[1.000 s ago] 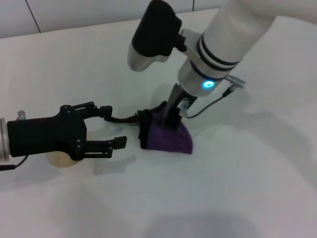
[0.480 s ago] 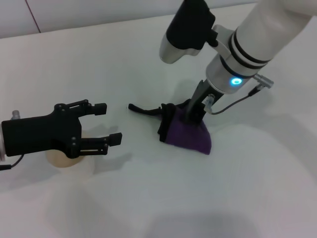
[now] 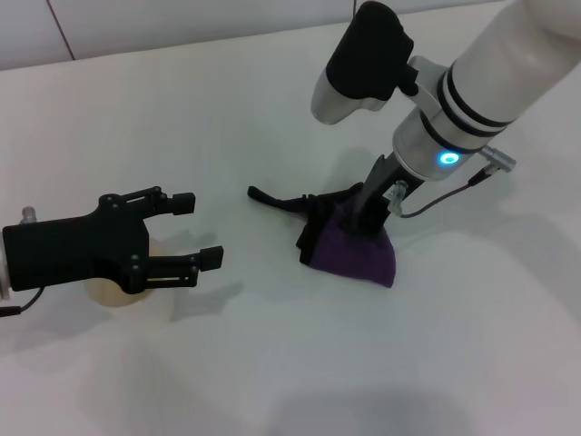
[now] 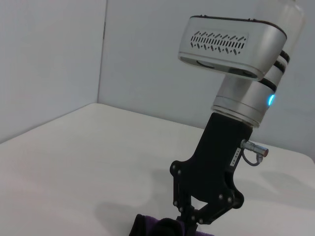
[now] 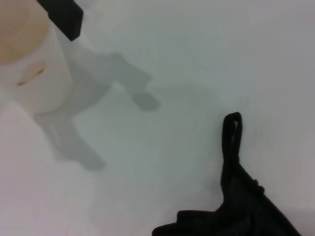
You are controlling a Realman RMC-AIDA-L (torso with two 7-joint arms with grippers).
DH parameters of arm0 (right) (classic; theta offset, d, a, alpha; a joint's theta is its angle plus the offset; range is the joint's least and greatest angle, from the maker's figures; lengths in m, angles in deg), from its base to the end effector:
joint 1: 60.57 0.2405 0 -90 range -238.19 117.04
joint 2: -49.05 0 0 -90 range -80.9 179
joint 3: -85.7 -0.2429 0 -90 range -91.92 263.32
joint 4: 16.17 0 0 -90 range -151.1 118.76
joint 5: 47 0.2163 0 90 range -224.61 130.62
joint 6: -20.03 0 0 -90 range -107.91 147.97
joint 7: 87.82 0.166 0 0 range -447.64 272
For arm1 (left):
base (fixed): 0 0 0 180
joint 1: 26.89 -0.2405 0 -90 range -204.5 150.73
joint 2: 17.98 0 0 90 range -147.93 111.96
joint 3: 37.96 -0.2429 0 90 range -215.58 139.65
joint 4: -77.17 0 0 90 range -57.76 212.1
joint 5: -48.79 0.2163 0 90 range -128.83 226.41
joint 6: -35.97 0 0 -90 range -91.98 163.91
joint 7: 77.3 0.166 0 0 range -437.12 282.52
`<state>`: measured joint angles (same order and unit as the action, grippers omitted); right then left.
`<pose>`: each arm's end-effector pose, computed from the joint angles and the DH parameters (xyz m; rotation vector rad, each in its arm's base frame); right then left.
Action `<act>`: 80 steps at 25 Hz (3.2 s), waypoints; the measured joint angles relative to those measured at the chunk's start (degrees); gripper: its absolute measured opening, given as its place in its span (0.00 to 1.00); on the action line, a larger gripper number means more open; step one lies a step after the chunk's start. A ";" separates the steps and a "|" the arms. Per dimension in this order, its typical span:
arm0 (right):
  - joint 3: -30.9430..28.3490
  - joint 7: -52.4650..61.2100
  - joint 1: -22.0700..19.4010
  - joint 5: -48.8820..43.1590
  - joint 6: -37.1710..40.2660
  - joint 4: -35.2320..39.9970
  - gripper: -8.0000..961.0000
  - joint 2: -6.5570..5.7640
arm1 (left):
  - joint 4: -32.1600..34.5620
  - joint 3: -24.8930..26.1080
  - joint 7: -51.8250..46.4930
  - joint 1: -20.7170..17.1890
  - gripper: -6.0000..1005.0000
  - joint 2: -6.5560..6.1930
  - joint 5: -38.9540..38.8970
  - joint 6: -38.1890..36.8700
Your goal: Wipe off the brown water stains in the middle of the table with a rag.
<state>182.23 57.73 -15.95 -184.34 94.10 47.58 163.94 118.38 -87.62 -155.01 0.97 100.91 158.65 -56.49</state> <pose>0.1421 0.3783 -0.0711 -2.7461 0.6138 -0.5088 -0.2330 0.3196 -0.0208 -2.8653 -0.4780 -0.6956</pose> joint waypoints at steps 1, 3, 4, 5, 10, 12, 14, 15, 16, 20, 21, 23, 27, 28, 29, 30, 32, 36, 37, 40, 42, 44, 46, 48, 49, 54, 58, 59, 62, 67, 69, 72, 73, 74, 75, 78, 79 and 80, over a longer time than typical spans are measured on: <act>-0.23 0.00 -0.18 0.00 -0.08 0.04 0.11 -0.01 | 0.00 0.00 -0.03 0.00 0.88 0.03 0.00 0.00; -1.09 0.00 -0.60 0.02 -0.22 0.04 0.11 -0.02 | 0.00 0.00 -0.03 0.00 0.88 0.06 -0.01 0.00; -1.58 0.00 -0.89 0.11 -0.26 0.05 0.12 -0.02 | 0.00 0.00 -0.02 0.00 0.88 0.08 -0.01 0.00; -1.72 0.00 -1.03 0.13 -0.28 0.05 0.12 -0.03 | 0.00 0.00 -0.01 0.00 0.88 0.08 -0.01 0.00; -2.41 0.00 -1.56 0.33 -0.31 0.04 0.13 0.04 | -0.01 0.00 0.05 0.17 0.88 0.14 -0.04 -0.17; -3.66 -0.20 -2.06 0.59 -0.32 0.58 0.14 0.11 | -0.06 0.00 0.09 0.15 0.88 0.14 -0.07 -0.18; -4.19 -0.39 -2.39 0.96 -0.32 1.19 0.14 0.09 | -0.08 0.00 0.14 -0.11 0.88 0.14 -0.22 -0.17; -5.02 -0.97 -3.67 2.14 -0.12 3.66 0.15 0.01 | -0.08 0.00 0.37 -0.49 0.88 0.14 -0.48 -0.17; -5.02 -0.97 -3.67 2.14 -0.12 3.66 0.15 0.01 | -0.08 0.00 0.37 -0.49 0.88 0.14 -0.48 -0.17; -7.19 -3.04 -6.18 4.72 0.04 7.23 0.38 -0.06 | -0.25 0.00 1.47 -1.25 0.88 0.05 -1.31 -0.13; -7.73 -3.83 -6.60 5.45 0.00 7.44 0.41 -0.01 | -0.36 -0.01 1.64 -1.28 0.88 0.04 -1.39 -0.12; -9.19 -6.78 -8.18 7.88 -0.20 7.62 0.46 0.10 | -0.98 0.00 2.36 -1.18 0.88 0.02 -1.72 -0.06; -12.61 -17.14 -12.51 16.35 -1.56 7.63 0.55 0.38 | -1.69 0.00 3.96 -1.34 0.88 0.02 -3.09 -0.07; -13.47 -19.31 -13.44 18.41 -1.76 7.53 0.55 0.42 | -1.99 0.00 4.48 -1.45 0.88 0.00 -3.63 -0.09; -14.39 -21.95 -14.42 20.84 -1.87 7.29 0.55 0.42 | -2.49 0.00 5.08 -1.52 0.88 -0.03 -4.22 -0.09; -15.29 -25.13 -15.44 23.66 -1.86 6.78 0.55 0.43 | -3.09 0.00 5.55 -1.52 0.88 -0.15 -4.79 -0.12; -16.25 -29.11 -16.71 26.70 -1.94 5.67 0.55 0.44 | -3.73 0.00 6.05 -1.64 0.88 -0.27 -5.50 -0.21; -16.03 -33.36 -18.20 27.94 -4.22 3.49 0.54 0.54 | -4.33 0.00 6.73 -2.47 0.88 -0.34 -6.99 -0.52; -15.93 -34.38 -18.48 28.44 -4.59 3.01 0.54 0.58 | -4.40 0.00 6.79 -2.76 0.88 -0.34 -7.36 -0.58; -15.84 -38.89 -19.99 31.56 -5.44 1.43 0.54 0.62 | -4.43 0.00 6.60 -3.76 0.88 -0.46 -8.06 -0.90; -16.31 -42.14 -21.36 33.92 -5.57 1.08 0.54 0.51 | -4.40 0.06 6.19 -4.65 0.88 -0.95 -8.63 -1.57; -16.78 -44.34 -22.42 35.40 -5.28 0.98 0.54 0.41 | -4.43 0.84 5.65 -5.63 0.88 -1.79 -9.08 -2.68; -17.21 -46.49 -23.33 36.81 -4.78 0.86 0.54 0.35 | -4.47 1.97 5.15 -6.58 0.88 -2.49 -9.10 -3.55; -17.46 -49.08 -24.15 38.62 -4.53 0.35 0.54 0.30 | -4.46 2.76 4.83 -7.30 0.88 -3.11 -9.09 -4.15; -17.53 -50.41 -24.46 39.70 -4.47 -0.09 0.54 0.31 | -4.45 3.07 4.61 -7.68 0.88 -3.47 -9.09 -4.40; -17.61 -55.20 -24.90 43.77 -3.95 -2.85 0.54 0.22 | -4.43 3.55 2.78 -8.06 0.88 -4.66 -7.18 -4.61; -17.62 -57.55 -25.09 45.48 -3.91 -4.20 0.54 0.23 | -4.21 3.56 2.41 -7.94 0.88 -4.61 -6.69 -4.81; -17.69 -57.91 -25.15 45.77 -3.91 -4.46 0.54 0.23 | -4.08 3.49 2.31 -7.92 0.88 -4.61 -6.61 -4.82; -18.24 -58.38 -25.22 46.34 -3.67 -4.90 0.54 0.19 | -4.01 3.50 1.75 -7.63 0.88 -4.78 -5.81 -4.87; -19.34 -60.08 -25.78 47.18 -1.29 -5.22 0.54 0.16 | -3.92 3.52 1.29 -7.45 0.88 -4.87 -5.29 -4.92; -19.80 -61.33 -25.96 48.25 -0.01 -6.02 0.54 0.14 | -3.91 3.55 1.27 -7.41 0.88 -4.92 -5.29 -4.94; -20.66 -63.12 -26.00 49.74 1.79 -7.49 0.54 0.01 | -3.88 3.58 1.26 -7.40 0.88 -5.01 -5.29 -5.04; -21.01 -63.42 -26.00 49.81 2.15 -7.73 0.54 0.01 | -3.88 3.59 1.26 -7.42 0.88 -5.03 -5.29 -5.04; -21.62 -63.71 -26.00 49.83 2.80 -8.09 0.54 0.01 | -3.87 3.60 1.27 -7.49 0.88 -5.05 -5.30 -5.04; -22.28 -63.98 -26.00 49.84 3.50 -8.44 0.54 0.01 | -3.87 3.67 1.31 -7.62 0.88 -5.07 -5.40 -5.05; -24.11 -65.24 -25.99 49.85 5.83 -9.55 0.54 0.01 | -3.86 4.54 1.57 -8.03 0.88 -5.16 -5.67 -5.17; -24.82 -65.84 -25.99 49.85 6.62 -10.03 0.54 0.02 | -3.86 4.80 1.60 -8.06 0.88 -5.18 -5.67 -5.24; -25.31 -66.34 -25.98 49.86 7.20 -10.43 0.54 0.04 | -3.86 4.96 1.65 -8.06 0.88 -5.18 -5.67 -5.35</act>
<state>156.93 -8.61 -41.93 -134.47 101.30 37.15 163.98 114.52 -82.66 -153.36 -7.09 95.74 152.97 -61.84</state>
